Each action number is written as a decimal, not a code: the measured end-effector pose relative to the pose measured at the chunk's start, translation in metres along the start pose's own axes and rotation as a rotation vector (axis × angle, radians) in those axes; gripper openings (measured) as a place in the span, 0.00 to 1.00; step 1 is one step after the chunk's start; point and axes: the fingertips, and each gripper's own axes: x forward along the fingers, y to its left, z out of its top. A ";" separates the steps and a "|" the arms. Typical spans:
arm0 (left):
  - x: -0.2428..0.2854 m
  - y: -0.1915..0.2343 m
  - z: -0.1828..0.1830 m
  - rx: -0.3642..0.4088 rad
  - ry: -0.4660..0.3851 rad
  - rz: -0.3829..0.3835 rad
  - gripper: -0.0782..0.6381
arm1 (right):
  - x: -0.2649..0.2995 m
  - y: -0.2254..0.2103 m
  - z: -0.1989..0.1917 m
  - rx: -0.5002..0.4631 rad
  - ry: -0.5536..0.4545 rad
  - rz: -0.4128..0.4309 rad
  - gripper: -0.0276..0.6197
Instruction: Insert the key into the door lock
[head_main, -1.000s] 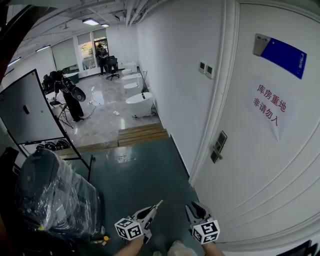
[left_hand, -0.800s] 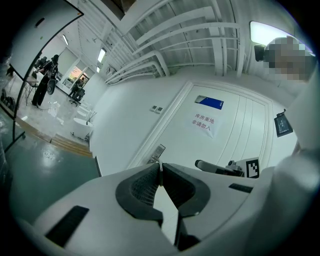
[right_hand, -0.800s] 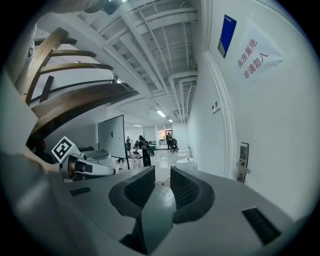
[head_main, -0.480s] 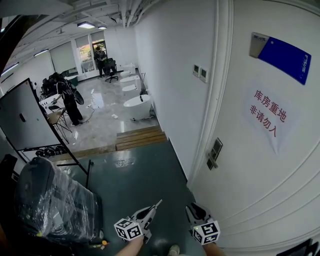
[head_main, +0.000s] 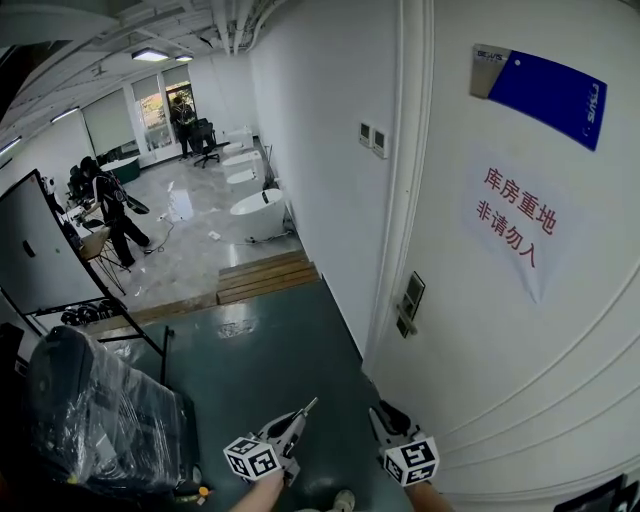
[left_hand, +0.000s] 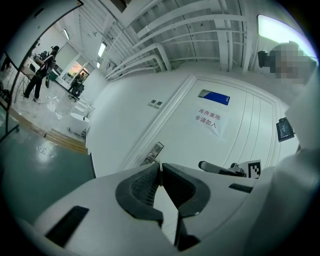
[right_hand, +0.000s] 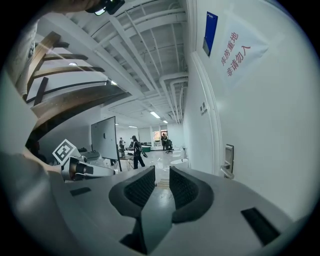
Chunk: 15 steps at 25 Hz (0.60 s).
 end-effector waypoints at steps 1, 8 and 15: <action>0.003 -0.001 0.000 0.001 0.003 -0.004 0.15 | -0.001 -0.003 -0.001 0.002 0.001 -0.004 0.18; 0.018 -0.005 -0.002 -0.001 0.021 -0.022 0.15 | -0.001 -0.016 -0.001 0.011 -0.007 -0.022 0.18; 0.021 0.008 0.008 0.005 0.045 -0.028 0.15 | 0.012 -0.015 -0.002 0.026 -0.003 -0.038 0.18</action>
